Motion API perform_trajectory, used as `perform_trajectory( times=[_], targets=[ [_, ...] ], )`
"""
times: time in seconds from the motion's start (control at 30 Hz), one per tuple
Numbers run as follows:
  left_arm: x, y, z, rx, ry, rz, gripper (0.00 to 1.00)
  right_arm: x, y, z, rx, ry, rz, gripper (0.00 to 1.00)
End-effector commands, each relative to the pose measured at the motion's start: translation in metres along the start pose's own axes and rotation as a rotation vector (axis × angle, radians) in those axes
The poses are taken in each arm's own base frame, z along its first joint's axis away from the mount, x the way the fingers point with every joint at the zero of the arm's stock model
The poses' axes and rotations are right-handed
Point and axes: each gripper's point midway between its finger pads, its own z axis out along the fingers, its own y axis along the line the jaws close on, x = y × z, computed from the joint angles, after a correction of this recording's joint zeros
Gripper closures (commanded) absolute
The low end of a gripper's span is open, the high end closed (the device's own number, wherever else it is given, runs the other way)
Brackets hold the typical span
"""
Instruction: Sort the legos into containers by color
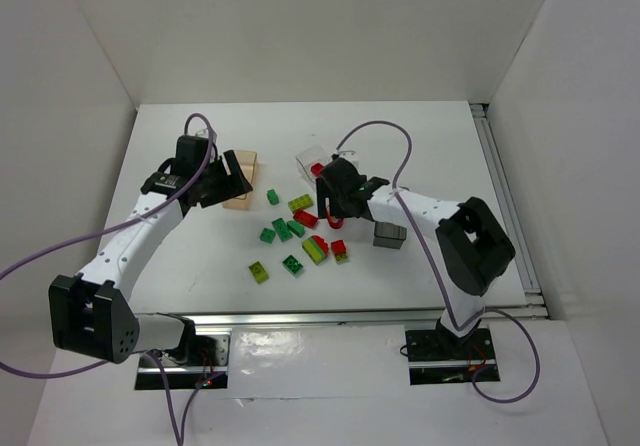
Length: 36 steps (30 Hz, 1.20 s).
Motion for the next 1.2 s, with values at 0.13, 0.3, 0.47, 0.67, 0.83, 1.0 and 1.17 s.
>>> perform_trajectory(
  times=[0.13,0.3,0.47,0.67,0.83,1.0,1.17],
  targets=[
    [-0.004,-0.005,-0.012,0.034,-0.028,-0.005,0.21,0.007,0.008,0.026,-0.024,0.013,-0.050,0.22],
    [-0.003,-0.004,-0.009,0.029,-0.018,-0.006,0.21,0.002,0.011,0.043,0.010,0.033,-0.089,0.35],
    [0.001,-0.002,-0.008,0.024,-0.011,-0.006,0.21,-0.003,0.012,0.037,0.008,0.029,-0.087,0.63],
    [0.000,0.000,-0.008,0.016,-0.015,-0.006,0.21,-0.034,0.001,-0.025,-0.013,-0.092,-0.051,0.63],
    [-0.001,-0.003,-0.010,0.029,-0.019,-0.006,0.21,-0.078,-0.005,-0.036,-0.026,-0.194,0.007,0.63],
    [-0.001,-0.003,-0.010,0.029,-0.018,-0.006,0.21,-0.111,0.008,0.000,-0.034,-0.192,0.011,0.60],
    [-0.001,-0.003,-0.010,0.029,-0.018,-0.006,0.21,-0.148,0.023,0.037,-0.068,-0.206,0.029,0.58]
  ],
)
